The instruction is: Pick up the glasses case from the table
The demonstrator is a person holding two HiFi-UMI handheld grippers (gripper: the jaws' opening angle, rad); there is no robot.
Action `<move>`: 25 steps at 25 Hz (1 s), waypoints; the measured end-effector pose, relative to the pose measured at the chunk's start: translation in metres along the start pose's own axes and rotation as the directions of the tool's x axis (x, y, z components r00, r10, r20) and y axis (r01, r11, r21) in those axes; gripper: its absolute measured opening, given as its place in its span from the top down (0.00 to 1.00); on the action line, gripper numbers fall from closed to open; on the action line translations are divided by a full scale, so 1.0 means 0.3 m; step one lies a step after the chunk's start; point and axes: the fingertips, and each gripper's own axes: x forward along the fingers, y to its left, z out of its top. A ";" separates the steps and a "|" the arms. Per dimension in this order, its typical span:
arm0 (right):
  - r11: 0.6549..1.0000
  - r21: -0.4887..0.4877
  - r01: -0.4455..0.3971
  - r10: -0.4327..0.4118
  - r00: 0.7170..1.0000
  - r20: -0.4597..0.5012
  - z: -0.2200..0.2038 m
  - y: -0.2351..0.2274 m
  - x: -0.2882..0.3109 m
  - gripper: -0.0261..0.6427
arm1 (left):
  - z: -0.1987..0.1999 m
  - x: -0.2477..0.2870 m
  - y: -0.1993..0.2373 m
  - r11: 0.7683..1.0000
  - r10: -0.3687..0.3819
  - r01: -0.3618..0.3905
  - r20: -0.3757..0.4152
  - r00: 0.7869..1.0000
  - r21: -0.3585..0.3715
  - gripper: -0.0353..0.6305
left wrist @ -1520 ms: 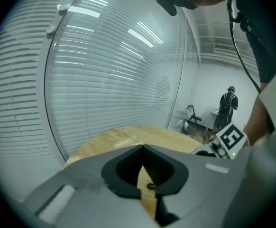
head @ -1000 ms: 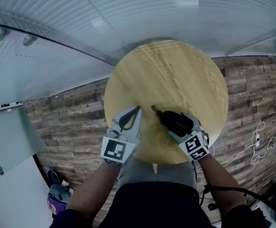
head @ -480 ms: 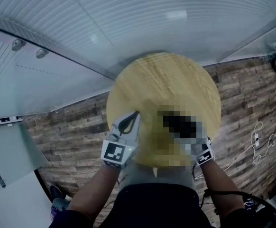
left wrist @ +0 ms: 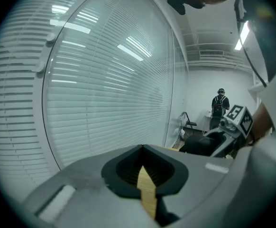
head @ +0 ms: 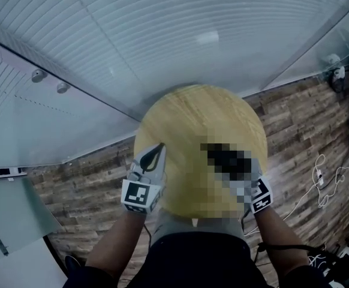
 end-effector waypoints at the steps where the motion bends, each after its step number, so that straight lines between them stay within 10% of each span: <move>1: 1.000 0.001 0.008 -0.008 1.000 0.008 0.021 0.000 -0.015 0.41 | 0.024 -0.007 0.007 1.000 0.002 -0.002 0.011 1.000 0.006 0.94; 25: 0.996 -0.041 0.083 -0.069 0.960 0.270 0.350 0.166 -0.321 0.41 | 0.419 -0.245 -0.146 0.994 -0.100 0.088 0.224 0.970 0.065 0.94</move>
